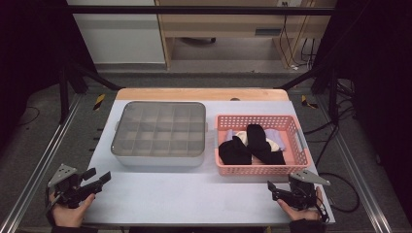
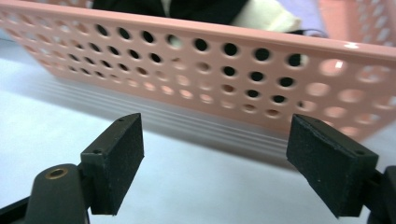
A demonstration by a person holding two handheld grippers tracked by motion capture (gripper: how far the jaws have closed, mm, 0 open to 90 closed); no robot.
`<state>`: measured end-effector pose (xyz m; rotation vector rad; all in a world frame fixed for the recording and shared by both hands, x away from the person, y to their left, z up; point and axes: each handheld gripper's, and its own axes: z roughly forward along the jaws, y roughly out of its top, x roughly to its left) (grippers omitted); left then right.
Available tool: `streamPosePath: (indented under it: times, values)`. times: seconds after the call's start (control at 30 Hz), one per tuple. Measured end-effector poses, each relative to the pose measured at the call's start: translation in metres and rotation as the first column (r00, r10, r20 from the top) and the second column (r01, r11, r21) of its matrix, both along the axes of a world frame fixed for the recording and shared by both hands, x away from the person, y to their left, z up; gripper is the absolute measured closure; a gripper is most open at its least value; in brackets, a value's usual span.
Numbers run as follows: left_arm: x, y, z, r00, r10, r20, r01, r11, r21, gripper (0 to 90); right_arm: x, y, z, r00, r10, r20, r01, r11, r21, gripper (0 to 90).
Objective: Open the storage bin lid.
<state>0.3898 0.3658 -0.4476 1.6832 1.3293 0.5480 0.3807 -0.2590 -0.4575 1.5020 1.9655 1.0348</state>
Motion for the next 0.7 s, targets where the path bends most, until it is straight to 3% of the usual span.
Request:
streamPosePath:
  times: [0.2,0.5,0.7]
  values:
    - [0.006,-0.002,0.000,0.9998,-0.021,0.003,0.021,0.9998,-0.006,32.9,0.000,0.007,0.000,0.9996,0.029,0.002,-0.029,0.999,0.024,21.1]
    - [0.011,-0.007,0.009,0.9989,-0.037,0.027,0.038,0.9989,-0.028,34.1,-0.002,0.020,0.005,0.9980,0.062,0.016,-0.062,0.998,0.008,20.6]
    - [0.016,-0.014,0.014,0.9980,-0.056,0.030,0.056,0.9984,0.001,34.0,0.000,0.027,0.013,0.9944,0.099,0.036,-0.100,0.995,0.022,20.1]
